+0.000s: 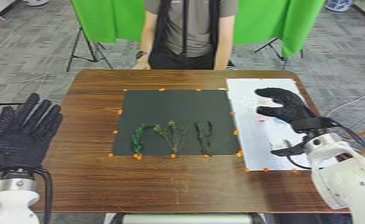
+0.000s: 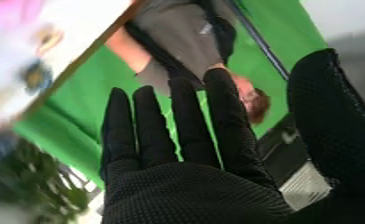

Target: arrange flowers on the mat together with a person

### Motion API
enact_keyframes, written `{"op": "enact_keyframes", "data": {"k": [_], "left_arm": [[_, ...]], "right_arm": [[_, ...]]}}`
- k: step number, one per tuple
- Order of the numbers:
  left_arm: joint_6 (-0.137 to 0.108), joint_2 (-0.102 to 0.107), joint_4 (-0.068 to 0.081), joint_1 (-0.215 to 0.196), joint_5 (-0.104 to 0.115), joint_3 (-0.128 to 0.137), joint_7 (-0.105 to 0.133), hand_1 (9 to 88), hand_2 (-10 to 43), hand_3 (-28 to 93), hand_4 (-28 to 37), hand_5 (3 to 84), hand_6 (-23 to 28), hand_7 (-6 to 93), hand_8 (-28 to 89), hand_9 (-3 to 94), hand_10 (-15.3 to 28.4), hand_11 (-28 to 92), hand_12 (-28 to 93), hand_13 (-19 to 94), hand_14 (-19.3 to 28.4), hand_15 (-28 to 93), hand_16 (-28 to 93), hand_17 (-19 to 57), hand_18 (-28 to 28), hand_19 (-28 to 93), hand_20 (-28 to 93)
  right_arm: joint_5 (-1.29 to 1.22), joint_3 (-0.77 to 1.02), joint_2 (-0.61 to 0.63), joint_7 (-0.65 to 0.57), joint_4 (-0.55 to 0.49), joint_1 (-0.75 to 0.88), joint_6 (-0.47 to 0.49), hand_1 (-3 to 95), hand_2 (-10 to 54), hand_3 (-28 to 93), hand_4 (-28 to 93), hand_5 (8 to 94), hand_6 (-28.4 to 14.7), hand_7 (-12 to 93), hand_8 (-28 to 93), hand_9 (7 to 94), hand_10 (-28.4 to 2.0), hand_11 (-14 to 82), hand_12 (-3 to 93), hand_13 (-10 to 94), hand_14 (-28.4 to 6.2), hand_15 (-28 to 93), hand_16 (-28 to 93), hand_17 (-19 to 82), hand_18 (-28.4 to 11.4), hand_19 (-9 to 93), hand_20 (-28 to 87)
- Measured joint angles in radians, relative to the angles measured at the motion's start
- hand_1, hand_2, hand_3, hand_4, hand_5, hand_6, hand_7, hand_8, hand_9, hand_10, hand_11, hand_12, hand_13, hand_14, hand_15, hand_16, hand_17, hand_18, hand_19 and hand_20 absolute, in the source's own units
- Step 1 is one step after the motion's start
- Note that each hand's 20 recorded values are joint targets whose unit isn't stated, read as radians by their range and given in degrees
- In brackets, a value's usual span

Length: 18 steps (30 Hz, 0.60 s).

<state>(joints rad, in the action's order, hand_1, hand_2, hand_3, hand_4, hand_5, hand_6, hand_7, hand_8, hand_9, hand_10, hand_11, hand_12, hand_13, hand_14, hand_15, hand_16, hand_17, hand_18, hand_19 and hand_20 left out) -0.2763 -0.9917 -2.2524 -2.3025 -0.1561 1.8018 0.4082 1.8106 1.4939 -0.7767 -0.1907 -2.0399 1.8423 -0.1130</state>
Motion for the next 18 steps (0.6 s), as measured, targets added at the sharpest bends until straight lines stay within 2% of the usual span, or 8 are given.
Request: {"op": "enact_keyframes", "data": {"k": [2,3,7,10,14,18], "left_arm": [[0.000,0.000,-0.001,-0.005,-0.001,0.002,0.000,23.5,14.2,75,-28.3,41.9,7.5,10.1,-9,33.6,14.4,17,6,24,14.8,27,-8,-4.1,10.8,30,8],[-0.001,-0.001,-0.001,-0.007,-0.001,0.002,0.000,23.5,14.2,75,-28.3,41.8,7.5,10.1,-9,33.6,14.5,17,6,24,14.7,27,-8,-4.1,10.8,30,8],[-0.001,-0.002,-0.001,-0.009,-0.005,0.001,-0.003,23.5,14.3,75,-28.3,41.6,7.7,10.1,-9,33.5,14.6,17,6,24,14.8,27,-8,-4.1,10.8,30,8],[-0.001,-0.003,-0.001,-0.010,-0.008,0.001,-0.006,23.5,14.4,75,-28.3,41.5,7.7,10.0,-9,33.6,14.7,17,6,24,14.9,27,-8,-4.1,10.8,30,8],[-0.002,-0.006,-0.001,-0.013,-0.008,0.001,-0.008,23.4,14.5,75,-28.3,41.5,7.7,10.0,-9,33.8,14.8,17,7,24,15.0,27,-8,-4.1,10.8,30,8],[-0.002,-0.007,0.000,-0.015,-0.008,-0.002,-0.011,23.5,14.7,75,-28.3,41.6,7.7,10.3,-9,33.8,14.8,17,7,24,15.1,27,-8,-4.2,10.8,30,8]], "right_arm": [[0.116,-0.045,0.023,-0.058,0.024,-0.037,0.001,30.0,-6.9,79,-20,39.2,-2.3,17,-10,38.8,-13.5,6.5,18.8,28,-13.7,12,26,9,-14.6,39,14],[0.175,-0.069,0.031,-0.074,0.043,-0.058,0.004,30.7,-8.6,79,-21,39.1,-2.2,17,-10,39.2,-12.3,7.3,18.9,27,-13.7,12,26,9,-14.8,39,14],[0.370,-0.139,0.047,-0.101,0.121,-0.133,0.063,32.6,-9.5,80,-23,40.9,-0.8,19,-11,42.2,-10.8,10.1,19.3,28,-13.0,15,26,8,-15.0,41,13],[0.468,-0.182,0.068,-0.154,0.143,-0.162,0.072,34.4,-9.5,81,-27,43.9,0.5,22,-13,46.4,-9.6,13.2,19.4,30,-12.3,17,25,9,-15.1,43,13],[0.518,-0.237,0.090,-0.236,0.158,-0.198,0.073,35.9,-9.5,80,-28,46.4,1.9,24,-14,49.8,-8.0,14.5,19.0,32,-11.7,18,24,9,-15.2,44,12],[0.509,-0.267,0.091,-0.237,0.186,-0.236,0.092,37.4,-9.5,80,-28,46.6,2.1,24,-14,50.1,-7.6,14.7,18.6,32,-11.3,19,24,9,-15.2,44,12]]}}
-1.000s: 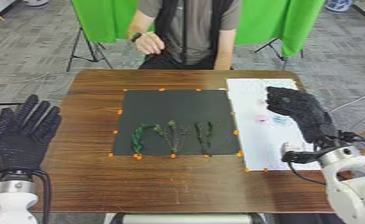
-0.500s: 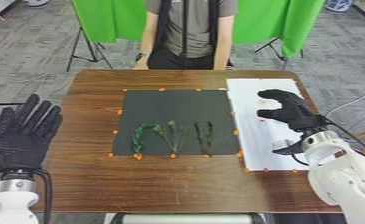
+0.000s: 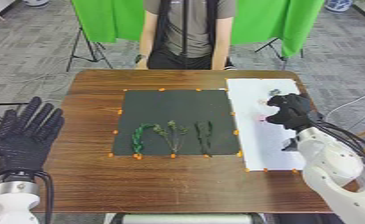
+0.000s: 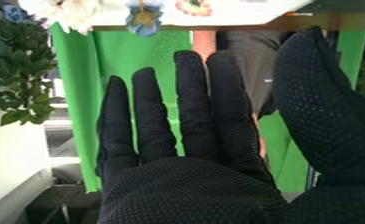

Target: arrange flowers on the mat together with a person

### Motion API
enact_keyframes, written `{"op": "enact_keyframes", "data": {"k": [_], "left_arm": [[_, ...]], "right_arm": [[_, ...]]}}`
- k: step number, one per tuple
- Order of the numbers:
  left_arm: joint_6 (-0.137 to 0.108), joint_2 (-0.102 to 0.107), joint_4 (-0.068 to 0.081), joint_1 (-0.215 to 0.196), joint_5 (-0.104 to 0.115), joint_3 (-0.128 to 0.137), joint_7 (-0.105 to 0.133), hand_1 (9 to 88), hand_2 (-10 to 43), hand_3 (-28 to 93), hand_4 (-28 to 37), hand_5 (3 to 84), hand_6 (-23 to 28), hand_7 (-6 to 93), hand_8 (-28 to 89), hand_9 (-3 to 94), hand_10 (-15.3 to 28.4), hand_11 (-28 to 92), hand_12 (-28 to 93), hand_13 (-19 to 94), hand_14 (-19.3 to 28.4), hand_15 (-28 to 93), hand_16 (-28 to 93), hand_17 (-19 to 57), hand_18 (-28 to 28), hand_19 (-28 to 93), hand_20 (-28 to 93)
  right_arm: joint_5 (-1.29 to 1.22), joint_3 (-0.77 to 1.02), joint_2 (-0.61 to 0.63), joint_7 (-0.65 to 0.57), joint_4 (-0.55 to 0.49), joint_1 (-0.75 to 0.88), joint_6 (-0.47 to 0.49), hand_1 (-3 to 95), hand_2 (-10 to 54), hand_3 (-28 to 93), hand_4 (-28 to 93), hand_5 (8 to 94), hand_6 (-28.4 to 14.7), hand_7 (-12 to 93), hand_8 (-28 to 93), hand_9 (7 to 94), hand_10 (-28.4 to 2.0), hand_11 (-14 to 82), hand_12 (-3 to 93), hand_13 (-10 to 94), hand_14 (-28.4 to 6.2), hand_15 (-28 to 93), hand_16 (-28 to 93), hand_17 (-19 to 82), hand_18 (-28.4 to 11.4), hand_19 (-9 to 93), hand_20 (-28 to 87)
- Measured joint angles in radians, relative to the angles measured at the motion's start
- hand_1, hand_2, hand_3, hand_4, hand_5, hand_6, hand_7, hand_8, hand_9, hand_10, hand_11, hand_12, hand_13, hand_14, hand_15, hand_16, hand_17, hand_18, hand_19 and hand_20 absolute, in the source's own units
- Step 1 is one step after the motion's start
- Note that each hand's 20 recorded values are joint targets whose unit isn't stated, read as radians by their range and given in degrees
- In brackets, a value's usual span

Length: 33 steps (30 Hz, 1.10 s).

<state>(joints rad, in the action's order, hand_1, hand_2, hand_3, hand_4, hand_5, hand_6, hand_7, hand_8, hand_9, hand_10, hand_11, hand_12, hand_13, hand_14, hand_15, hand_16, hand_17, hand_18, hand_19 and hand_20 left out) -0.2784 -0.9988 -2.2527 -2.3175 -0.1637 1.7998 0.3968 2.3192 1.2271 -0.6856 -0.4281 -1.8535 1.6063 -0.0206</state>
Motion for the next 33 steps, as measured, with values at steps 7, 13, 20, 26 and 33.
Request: {"op": "enact_keyframes", "data": {"k": [7,13,20,26,33], "left_arm": [[0.000,0.000,0.001,0.001,-0.002,-0.007,-0.006,23.5,14.7,76,-28.3,41.7,7.8,10.4,-9,33.9,14.9,17,7,24,15.1,27,-8,-4.2,10.8,30,8],[0.000,0.000,0.002,0.005,-0.002,-0.011,-0.008,23.6,14.8,76,-28.3,41.8,7.8,10.3,-9,34.0,14.9,17,7,24,14.9,27,-8,-4.5,10.9,30,9],[-0.010,-0.001,0.002,0.007,-0.002,-0.010,-0.010,23.7,15.2,75,-28.3,41.9,7.8,10.2,-9,33.9,14.9,17,7,23,14.9,27,-7,-5.2,11.3,31,9],[-0.023,-0.002,0.002,0.007,-0.001,-0.007,-0.013,23.7,15.5,75,-28.3,41.9,7.9,10.3,-9,33.8,14.9,17,7,23,15.0,28,-7,-5.5,11.6,32,9],[-0.024,-0.002,0.002,0.008,0.000,-0.007,-0.014,23.6,15.5,75,-28.3,41.7,7.9,10.0,-9,33.6,14.9,17,6,22,15.1,28,-7,-5.6,11.7,32,9]], "right_arm": [[-0.018,-0.074,0.000,0.016,0.058,-0.066,0.012,40.6,-9.5,80,-28,48.3,3.8,26,-15,52.5,-6.5,15.7,18.0,34,-9.9,20,23,10,-14.9,45,11],[-0.027,-0.152,-0.001,0.026,0.086,-0.118,0.036,43.5,-9.5,78,-28,53.4,5.1,27,-17,57.7,-5.8,16.3,17.0,37,-8.6,21,23,12,-14.3,44,11],[-0.014,-0.230,-0.001,0.017,0.114,-0.169,-0.012,56.1,-9.5,66,-28,62.9,7.4,47,-7,77.6,-2.3,7.6,36.0,48,-5.6,27,27,14,-13.7,41,10],[-0.011,-0.234,-0.005,0.018,0.124,-0.172,-0.021,57.0,-9.5,66,-28,65.9,7.7,52,-3,81.5,-2.5,9.3,40.7,52,-4.2,31,29,14,-13.9,39,10],[-0.011,-0.238,0.003,0.026,0.112,-0.164,-0.075,55.9,-9.5,68,-28,65.7,7.8,53,-1,81.7,-2.5,8.8,41.8,52,-4.0,31,30,13,-14.2,38,9]]}}
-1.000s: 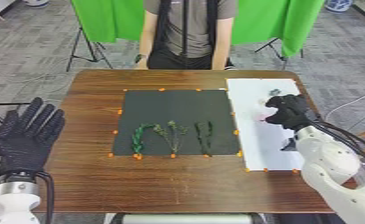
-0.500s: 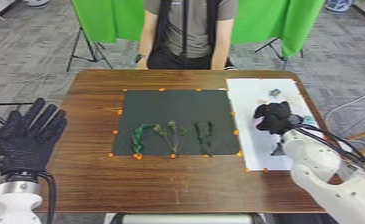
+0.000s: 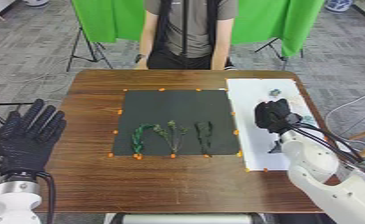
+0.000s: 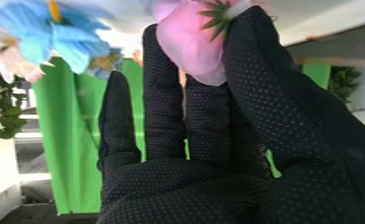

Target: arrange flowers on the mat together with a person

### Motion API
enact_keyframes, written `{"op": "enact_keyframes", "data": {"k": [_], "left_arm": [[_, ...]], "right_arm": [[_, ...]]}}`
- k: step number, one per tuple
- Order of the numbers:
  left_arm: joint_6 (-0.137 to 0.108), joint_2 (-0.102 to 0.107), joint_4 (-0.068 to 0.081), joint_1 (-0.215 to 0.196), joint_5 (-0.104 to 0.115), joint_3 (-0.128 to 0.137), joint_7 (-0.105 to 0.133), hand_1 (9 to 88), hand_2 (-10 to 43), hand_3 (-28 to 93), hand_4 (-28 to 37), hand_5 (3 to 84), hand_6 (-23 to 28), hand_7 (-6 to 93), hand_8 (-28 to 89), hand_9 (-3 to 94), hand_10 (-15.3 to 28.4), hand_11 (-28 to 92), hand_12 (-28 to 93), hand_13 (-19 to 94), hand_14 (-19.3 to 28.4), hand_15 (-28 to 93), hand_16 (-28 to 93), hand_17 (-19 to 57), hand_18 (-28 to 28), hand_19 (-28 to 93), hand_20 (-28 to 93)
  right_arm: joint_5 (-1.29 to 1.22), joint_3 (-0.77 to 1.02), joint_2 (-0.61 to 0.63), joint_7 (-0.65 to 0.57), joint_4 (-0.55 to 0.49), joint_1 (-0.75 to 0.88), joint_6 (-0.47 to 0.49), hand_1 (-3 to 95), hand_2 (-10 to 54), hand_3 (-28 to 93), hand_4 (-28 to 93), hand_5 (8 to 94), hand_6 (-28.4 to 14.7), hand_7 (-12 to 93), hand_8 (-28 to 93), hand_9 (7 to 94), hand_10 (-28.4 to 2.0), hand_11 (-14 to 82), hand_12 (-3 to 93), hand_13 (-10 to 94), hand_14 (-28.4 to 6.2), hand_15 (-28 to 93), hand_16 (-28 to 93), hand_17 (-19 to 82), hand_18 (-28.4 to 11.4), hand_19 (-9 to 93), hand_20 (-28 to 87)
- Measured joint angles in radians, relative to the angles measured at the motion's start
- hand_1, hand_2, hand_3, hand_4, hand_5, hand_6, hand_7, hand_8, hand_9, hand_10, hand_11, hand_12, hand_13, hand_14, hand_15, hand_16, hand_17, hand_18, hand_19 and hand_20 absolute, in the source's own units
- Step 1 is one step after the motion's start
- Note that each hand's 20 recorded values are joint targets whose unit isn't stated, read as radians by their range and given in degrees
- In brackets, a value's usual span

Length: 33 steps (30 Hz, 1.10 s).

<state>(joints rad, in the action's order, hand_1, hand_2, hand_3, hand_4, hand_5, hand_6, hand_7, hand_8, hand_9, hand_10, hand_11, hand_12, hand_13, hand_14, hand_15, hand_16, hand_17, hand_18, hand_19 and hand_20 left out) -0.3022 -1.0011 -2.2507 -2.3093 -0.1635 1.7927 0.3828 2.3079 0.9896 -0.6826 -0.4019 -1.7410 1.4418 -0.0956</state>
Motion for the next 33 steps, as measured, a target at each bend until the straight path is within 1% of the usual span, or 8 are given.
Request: {"op": "enact_keyframes", "data": {"k": [4,9,16,20,22,25,27,33], "left_arm": [[0.000,0.000,0.000,0.001,0.000,0.000,0.000,23.7,15.5,75,-28.3,41.1,7.7,10.0,-9,33.0,14.8,17,6,22,15.2,28,-7,-5.6,11.8,32,9],[-0.003,0.000,0.003,0.003,0.000,-0.004,0.000,23.7,15.5,75,-28.3,40.8,7.7,10.0,-9,32.6,14.6,17,6,23,15.2,28,-7,-5.6,11.9,32,9],[-0.011,0.000,0.016,0.022,0.000,-0.028,-0.005,23.7,15.6,75,-28.3,40.1,7.5,10.1,-9,32.4,14.6,17,6,23,15.3,29,-8,-5.7,11.9,32,9],[-0.021,0.005,0.024,0.041,0.000,-0.053,-0.013,23.6,15.7,75,-28.3,40.1,7.5,10.3,-9,32.3,14.7,18,6,23,15.3,29,-8,-5.7,12.0,32,9],[-0.030,0.009,0.030,0.057,-0.008,-0.072,-0.023,23.6,15.7,75,-28.3,40.0,7.5,10.4,-9,32.3,14.8,18,7,23,15.3,29,-8,-5.7,12.0,32,9],[-0.040,0.017,0.039,0.082,-0.047,-0.097,-0.040,23.6,15.7,75,-28.3,39.9,7.5,10.4,-9,32.2,14.8,18,6,23,15.3,29,-8,-5.7,12.0,32,9],[-0.042,0.023,0.040,0.093,-0.065,-0.104,-0.047,23.6,15.8,75,-28.3,39.9,7.6,10.4,-9,32.2,14.8,18,6,23,15.2,29,-8,-5.7,12.0,32,9],[-0.047,0.037,0.040,0.095,-0.062,-0.103,-0.042,23.5,15.8,75,-28.3,40.0,7.6,10.5,-9,32.2,14.9,18,6,23,15.0,29,-8,-5.8,12.0,32,9]], "right_arm": [[0.006,-0.029,0.004,0.043,-0.027,-0.022,-0.068,55.4,-9.5,68,-28,65.5,7.7,53,-1,81.7,-2.4,8.7,41.8,52,-3.8,30,30,13,-14.0,37,9],[0.006,-0.211,-0.022,0.113,-0.029,-0.183,-0.139,54.9,-9.5,69,-28,65.1,7.8,53,0,81.4,-2.3,8.5,41.9,52,-3.4,30,31,13,-13.8,37,9],[-0.092,-0.422,-0.187,0.284,0.029,-0.442,-0.051,54.7,-9.5,69,-28,64.3,8.1,54,0,80.5,-2.0,8.4,42.0,51,-3.4,29,31,13,-13.7,37,9],[-0.138,-0.485,-0.308,0.361,0.081,-0.539,0.002,54.4,-9.5,70,-28,63.3,8.3,55,-1,79.8,-1.7,8.2,41.8,51,-3.3,29,31,13,-13.6,36,9],[-0.187,-0.510,-0.368,0.384,0.113,-0.574,0.011,54.4,-9.5,69,-28,63.0,8.3,55,-1,79.6,-1.7,8.1,41.5,51,-3.4,29,31,13,-13.6,36,9],[-0.255,-0.561,-0.454,0.393,0.182,-0.624,0.027,54.4,-9.5,69,-28,62.8,8.3,56,-2,79.3,-1.7,8.2,41.4,51,-3.4,28,31,13,-13.7,36,9],[-0.281,-0.598,-0.502,0.390,0.228,-0.651,0.033,54.4,-9.5,70,-28,62.7,8.3,56,-2,79.2,-1.6,8.3,41.3,51,-3.5,28,31,13,-13.7,36,9],[-0.299,-0.737,-0.576,0.344,0.271,-0.724,-0.003,54.3,-9.5,70,-28,62.1,8.2,57,-2,79.0,-1.8,8.4,41.0,51,-3.6,28,31,13,-13.8,36,10]]}}
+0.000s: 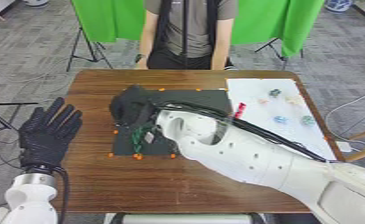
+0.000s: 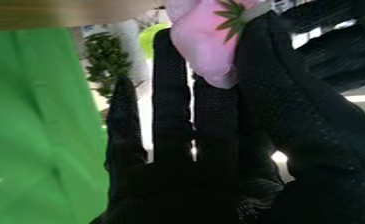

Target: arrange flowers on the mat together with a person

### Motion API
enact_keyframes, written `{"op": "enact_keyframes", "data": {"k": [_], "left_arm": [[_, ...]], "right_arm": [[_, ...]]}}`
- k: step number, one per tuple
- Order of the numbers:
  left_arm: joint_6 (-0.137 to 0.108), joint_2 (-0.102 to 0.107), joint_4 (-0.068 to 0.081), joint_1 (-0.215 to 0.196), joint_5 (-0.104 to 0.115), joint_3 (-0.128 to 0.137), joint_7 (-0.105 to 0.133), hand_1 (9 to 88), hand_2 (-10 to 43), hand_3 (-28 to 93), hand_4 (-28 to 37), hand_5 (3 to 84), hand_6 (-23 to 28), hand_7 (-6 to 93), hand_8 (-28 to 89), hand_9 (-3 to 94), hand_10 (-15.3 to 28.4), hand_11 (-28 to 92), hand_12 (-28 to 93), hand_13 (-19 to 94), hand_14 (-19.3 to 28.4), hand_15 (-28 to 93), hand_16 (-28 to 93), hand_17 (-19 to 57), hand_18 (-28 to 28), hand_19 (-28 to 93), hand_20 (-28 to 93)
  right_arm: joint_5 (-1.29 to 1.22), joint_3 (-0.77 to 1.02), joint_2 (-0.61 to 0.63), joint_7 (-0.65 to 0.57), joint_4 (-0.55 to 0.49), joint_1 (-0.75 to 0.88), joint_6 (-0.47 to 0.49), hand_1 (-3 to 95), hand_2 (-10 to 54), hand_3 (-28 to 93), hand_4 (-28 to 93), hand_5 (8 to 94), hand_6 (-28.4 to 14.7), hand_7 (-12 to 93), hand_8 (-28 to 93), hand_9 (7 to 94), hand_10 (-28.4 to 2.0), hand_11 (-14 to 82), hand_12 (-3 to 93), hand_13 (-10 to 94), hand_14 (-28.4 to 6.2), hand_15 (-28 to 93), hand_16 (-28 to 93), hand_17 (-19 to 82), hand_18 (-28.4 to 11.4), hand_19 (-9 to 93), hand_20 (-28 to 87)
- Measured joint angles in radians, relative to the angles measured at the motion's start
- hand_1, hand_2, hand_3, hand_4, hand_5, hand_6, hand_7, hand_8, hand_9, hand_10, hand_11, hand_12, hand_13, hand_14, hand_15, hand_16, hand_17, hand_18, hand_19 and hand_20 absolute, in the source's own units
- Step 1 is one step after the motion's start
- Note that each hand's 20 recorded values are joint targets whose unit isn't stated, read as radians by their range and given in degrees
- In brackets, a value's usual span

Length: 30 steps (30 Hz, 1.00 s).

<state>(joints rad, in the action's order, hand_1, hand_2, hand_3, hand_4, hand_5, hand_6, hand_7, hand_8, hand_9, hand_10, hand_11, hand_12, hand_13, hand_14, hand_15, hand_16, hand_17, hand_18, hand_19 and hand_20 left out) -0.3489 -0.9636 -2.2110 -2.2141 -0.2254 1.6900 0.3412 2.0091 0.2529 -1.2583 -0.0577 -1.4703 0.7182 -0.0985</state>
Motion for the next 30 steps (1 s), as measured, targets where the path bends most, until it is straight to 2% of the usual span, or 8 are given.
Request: {"op": "enact_keyframes", "data": {"k": [5,12,22,30], "left_arm": [[-0.001,0.012,0.001,0.004,0.005,-0.005,0.009,23.6,15.8,75,-28.3,40.0,7.6,10.6,-9,32.1,14.8,18,6,23,15.1,29,-8,-5.8,12.0,32,9],[-0.003,0.023,0.002,0.014,0.006,-0.010,0.016,23.6,15.8,75,-28.3,40.2,7.6,10.8,-9,31.9,14.7,18,6,23,14.9,29,-8,-5.8,12.0,33,9],[-0.021,0.036,0.003,0.028,0.010,-0.018,0.016,23.6,16.0,75,-28.3,41.4,7.9,10.6,-9,33.1,14.6,19,6,23,15.0,30,-8,-5.8,12.1,33,9],[-0.022,0.038,0.007,0.036,0.011,-0.019,0.014,24.1,17.5,75,-28.3,42.4,8.0,10.9,-9,33.9,14.9,19,6,24,15.2,30,-8,-5.8,12.2,33,9]], "right_arm": [[-0.043,-0.081,-0.033,-0.046,0.005,-0.054,-0.052,54.3,-9.5,70,-28,62.0,7.9,57,-2,78.8,-1.9,8.6,41.0,52,-4.0,28,31,13,-14.2,38,10],[-0.046,-0.150,-0.063,-0.136,0.016,-0.120,-0.076,54.3,-9.5,70,-28,61.8,7.4,55,-4,77.8,-2.4,8.1,40.1,51,-4.8,28,30,13,-14.3,39,10],[-0.052,-0.226,-0.078,-0.206,0.029,-0.168,-0.057,54.0,-9.5,70,-28,61.6,7.1,54,-4,77.3,-2.7,7.9,39.0,50,-5.5,28,28,13,-14.3,40,10],[-0.021,-0.148,-0.082,-0.236,0.035,-0.111,-0.017,53.5,-9.5,70,-28,59.4,6.2,49,-9,72.3,-3.6,10.1,32.6,48,-6.7,29,25,12,-14.7,42,8]]}}
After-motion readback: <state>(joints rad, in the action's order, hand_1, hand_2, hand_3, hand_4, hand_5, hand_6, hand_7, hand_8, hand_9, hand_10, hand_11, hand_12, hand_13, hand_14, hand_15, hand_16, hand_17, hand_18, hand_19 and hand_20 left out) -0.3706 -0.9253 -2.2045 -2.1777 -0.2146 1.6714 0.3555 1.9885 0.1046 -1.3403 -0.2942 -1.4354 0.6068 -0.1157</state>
